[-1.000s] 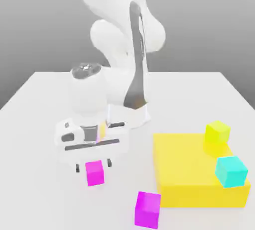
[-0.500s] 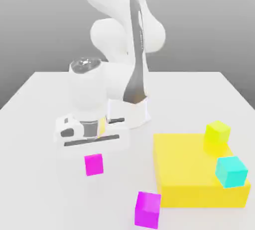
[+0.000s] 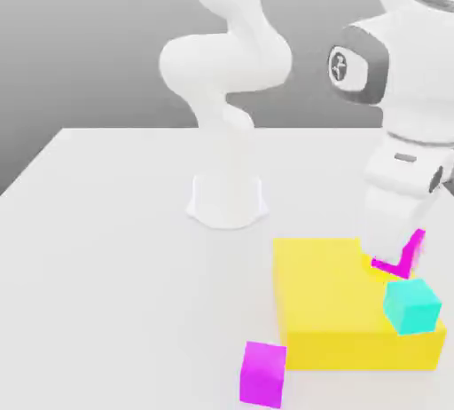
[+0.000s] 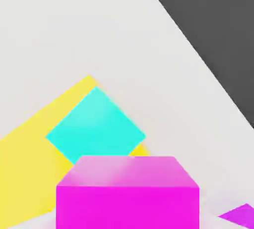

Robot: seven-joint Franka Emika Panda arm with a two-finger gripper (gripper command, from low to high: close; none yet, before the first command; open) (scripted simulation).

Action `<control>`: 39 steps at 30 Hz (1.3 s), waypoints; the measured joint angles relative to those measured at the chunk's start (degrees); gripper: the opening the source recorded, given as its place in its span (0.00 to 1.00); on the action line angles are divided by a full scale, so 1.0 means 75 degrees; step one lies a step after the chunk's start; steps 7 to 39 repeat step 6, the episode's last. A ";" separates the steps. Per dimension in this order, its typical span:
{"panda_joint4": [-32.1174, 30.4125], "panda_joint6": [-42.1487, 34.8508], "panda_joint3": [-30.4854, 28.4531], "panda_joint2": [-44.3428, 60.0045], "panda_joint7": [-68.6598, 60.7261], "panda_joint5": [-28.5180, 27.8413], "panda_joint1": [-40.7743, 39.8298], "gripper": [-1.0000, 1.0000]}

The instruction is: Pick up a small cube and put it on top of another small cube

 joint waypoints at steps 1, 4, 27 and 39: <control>-0.0024 0.0236 -0.0084 0.0216 0.0062 -0.0080 0.0085 0.00; -0.0103 0.0707 -0.0219 0.0617 0.0156 -0.0203 -0.0101 1.00; -0.0103 0.0707 -0.0219 0.0617 0.0156 -0.0203 -0.0101 1.00; -0.0103 0.0707 -0.0219 0.0617 0.0156 -0.0203 -0.0101 1.00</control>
